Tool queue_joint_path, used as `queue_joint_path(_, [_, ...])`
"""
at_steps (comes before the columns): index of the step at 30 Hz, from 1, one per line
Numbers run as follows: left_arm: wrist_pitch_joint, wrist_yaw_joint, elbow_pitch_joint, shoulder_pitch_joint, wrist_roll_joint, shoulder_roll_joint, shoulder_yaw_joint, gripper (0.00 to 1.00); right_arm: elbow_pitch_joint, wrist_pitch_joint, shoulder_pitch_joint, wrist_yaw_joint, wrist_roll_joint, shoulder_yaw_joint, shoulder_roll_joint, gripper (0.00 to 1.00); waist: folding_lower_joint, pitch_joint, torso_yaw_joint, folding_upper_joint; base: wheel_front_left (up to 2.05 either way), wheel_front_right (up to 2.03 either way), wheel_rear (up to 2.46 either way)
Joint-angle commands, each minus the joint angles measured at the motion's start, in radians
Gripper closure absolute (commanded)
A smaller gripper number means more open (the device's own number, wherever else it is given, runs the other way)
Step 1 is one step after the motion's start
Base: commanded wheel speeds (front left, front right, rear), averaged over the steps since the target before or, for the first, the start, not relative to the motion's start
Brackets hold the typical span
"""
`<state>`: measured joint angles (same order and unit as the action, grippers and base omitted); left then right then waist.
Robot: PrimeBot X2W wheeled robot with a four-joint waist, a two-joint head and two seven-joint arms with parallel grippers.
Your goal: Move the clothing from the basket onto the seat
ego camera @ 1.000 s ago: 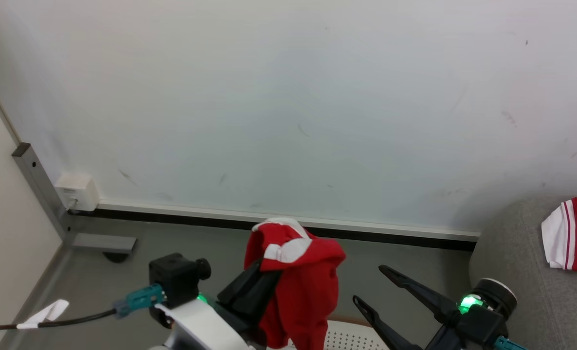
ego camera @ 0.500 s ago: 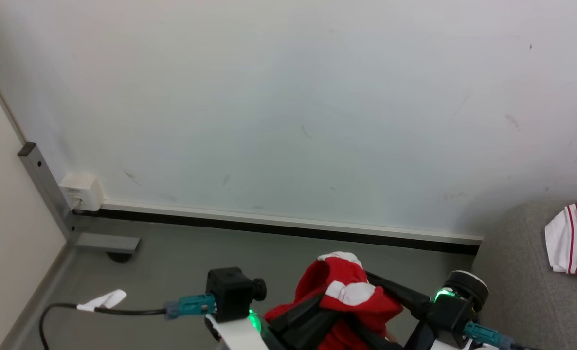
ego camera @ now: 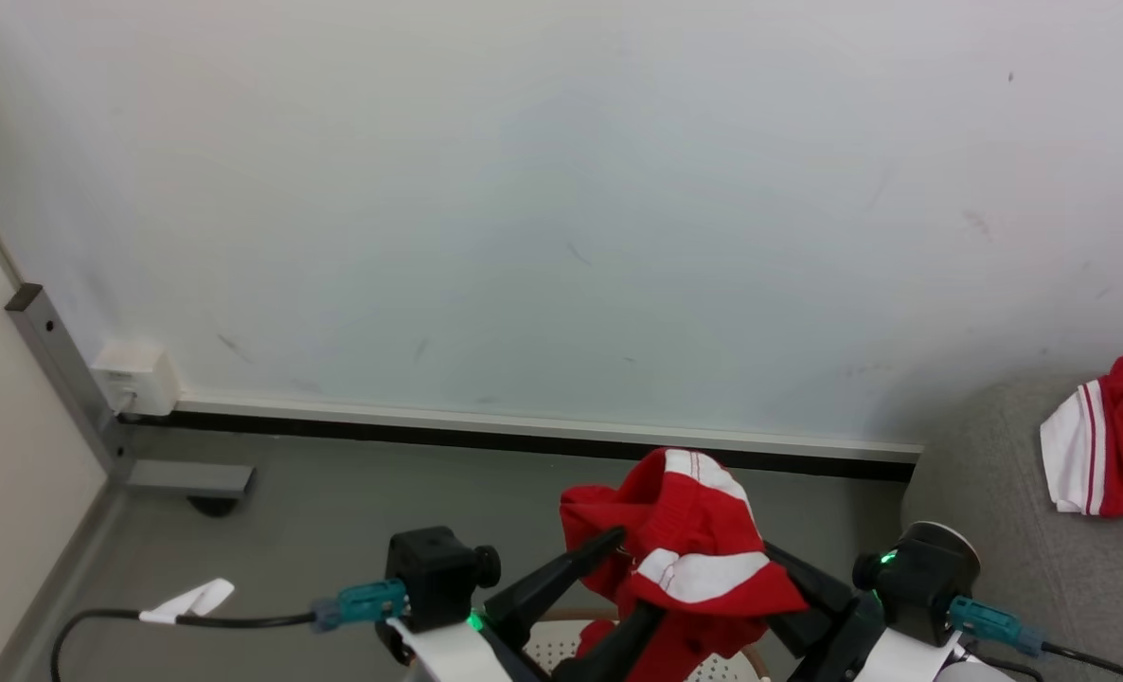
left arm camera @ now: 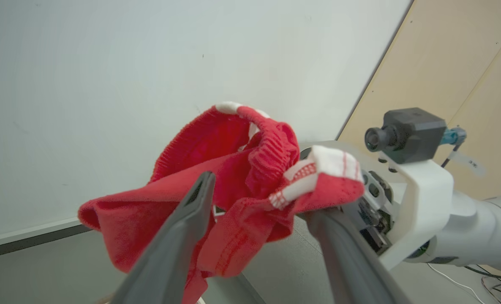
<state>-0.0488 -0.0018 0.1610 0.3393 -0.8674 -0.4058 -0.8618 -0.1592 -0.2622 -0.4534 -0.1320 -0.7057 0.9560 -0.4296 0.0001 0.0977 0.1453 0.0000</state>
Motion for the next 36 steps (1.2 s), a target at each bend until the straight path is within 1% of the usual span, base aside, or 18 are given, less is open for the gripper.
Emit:
queue_joint_path(1, [-0.013, 0.001, -0.011, -0.008, 0.019, -0.004, 0.000, 0.00, 0.008, -0.003, 0.013, 0.003, -0.008, -0.015, -0.008, 1.00, -0.0001, -0.003, -0.012, 0.0000, 0.00, 0.00, 0.00])
queue_joint_path(4, [-0.031, 0.004, -0.031, -0.014, 0.029, -0.005, -0.002, 0.00, 0.019, -0.003, 0.021, 0.003, 0.003, -0.043, -0.026, 1.00, -0.0001, -0.010, -0.045, 0.0000, 0.00, 0.00, 0.00])
queue_joint_path(7, [-0.044, 0.002, -0.045, -0.017, 0.034, -0.003, -0.002, 0.00, 0.033, -0.004, 0.021, 0.002, 0.010, -0.072, -0.042, 1.00, -0.0001, -0.021, -0.096, 0.0000, 0.00, 0.00, 0.00])
queue_joint_path(10, [-0.059, -0.001, -0.055, -0.012, 0.042, 0.004, -0.003, 0.00, 0.051, -0.003, 0.015, 0.003, 0.015, -0.096, -0.059, 1.00, -0.0001, -0.036, -0.163, 0.0000, 0.00, 0.00, 0.00])
queue_joint_path(19, [-0.087, -0.021, -0.092, 0.021, 0.070, 0.040, -0.022, 0.00, 0.083, -0.004, 0.019, 0.003, 0.034, -0.152, -0.111, 1.00, -0.0001, -0.066, -0.394, 0.0000, 0.00, 0.00, 0.00])
queue_joint_path(25, [-0.099, -0.038, -0.118, 0.037, 0.084, 0.066, -0.042, 0.00, 0.100, -0.003, 0.026, 0.003, 0.045, -0.199, -0.139, 1.00, -0.0001, -0.072, -0.513, 0.0000, 0.00, 0.00, 0.00])
queue_joint_path(30, [-0.109, -0.049, -0.139, 0.048, 0.087, 0.089, -0.058, 0.00, 0.103, -0.004, 0.034, 0.003, 0.051, -0.234, -0.160, 1.00, -0.0001, -0.073, -0.564, 0.0000, 0.00, 0.00, 0.00])
queue_joint_path(36, [-0.116, -0.055, -0.162, 0.058, 0.089, 0.106, -0.068, 0.00, 0.111, -0.004, 0.042, 0.002, 0.057, -0.258, -0.167, 1.00, -0.0001, -0.077, -0.581, 0.0000, 0.00, 0.00, 0.00])
